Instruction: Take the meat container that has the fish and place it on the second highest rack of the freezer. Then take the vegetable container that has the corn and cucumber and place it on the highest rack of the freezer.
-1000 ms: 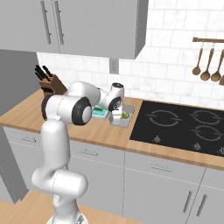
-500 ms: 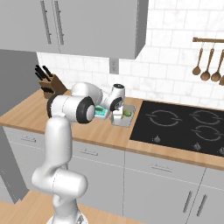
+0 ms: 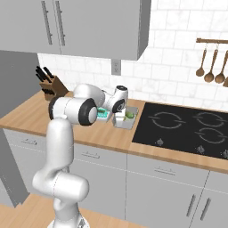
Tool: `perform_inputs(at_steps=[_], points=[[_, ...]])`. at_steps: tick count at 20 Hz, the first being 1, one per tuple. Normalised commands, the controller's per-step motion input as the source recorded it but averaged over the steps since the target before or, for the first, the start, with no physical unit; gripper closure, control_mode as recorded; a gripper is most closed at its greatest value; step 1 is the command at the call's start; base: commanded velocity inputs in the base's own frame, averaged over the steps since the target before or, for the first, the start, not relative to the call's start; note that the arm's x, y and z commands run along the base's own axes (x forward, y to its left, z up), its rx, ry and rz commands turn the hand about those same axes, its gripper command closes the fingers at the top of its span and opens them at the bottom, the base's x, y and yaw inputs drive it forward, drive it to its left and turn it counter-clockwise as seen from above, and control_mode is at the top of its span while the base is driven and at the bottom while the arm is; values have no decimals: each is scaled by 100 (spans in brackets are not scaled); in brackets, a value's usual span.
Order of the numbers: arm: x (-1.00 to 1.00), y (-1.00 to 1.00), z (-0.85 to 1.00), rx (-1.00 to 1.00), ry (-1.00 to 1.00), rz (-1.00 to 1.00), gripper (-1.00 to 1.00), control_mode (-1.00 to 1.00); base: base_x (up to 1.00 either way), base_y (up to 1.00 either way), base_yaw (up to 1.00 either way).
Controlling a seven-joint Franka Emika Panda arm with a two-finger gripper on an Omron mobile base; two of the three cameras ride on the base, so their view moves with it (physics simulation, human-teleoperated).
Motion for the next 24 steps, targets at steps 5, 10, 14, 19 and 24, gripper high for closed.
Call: perform_inputs(at_steps=[5,10,14,19,24], points=[[-15,-23,0,1,0,0,100,-100,0,0,0],[-20,-29,44,1,-1,0,100,-100,0,0,0],[-39,-21,86,0,-7,16,100,-100,0,0,0],[-73,-1,80,0,-15,40,100,-100,0,0,0],[-100,0,50,-8,-28,26,100,-100,0,0,0]])
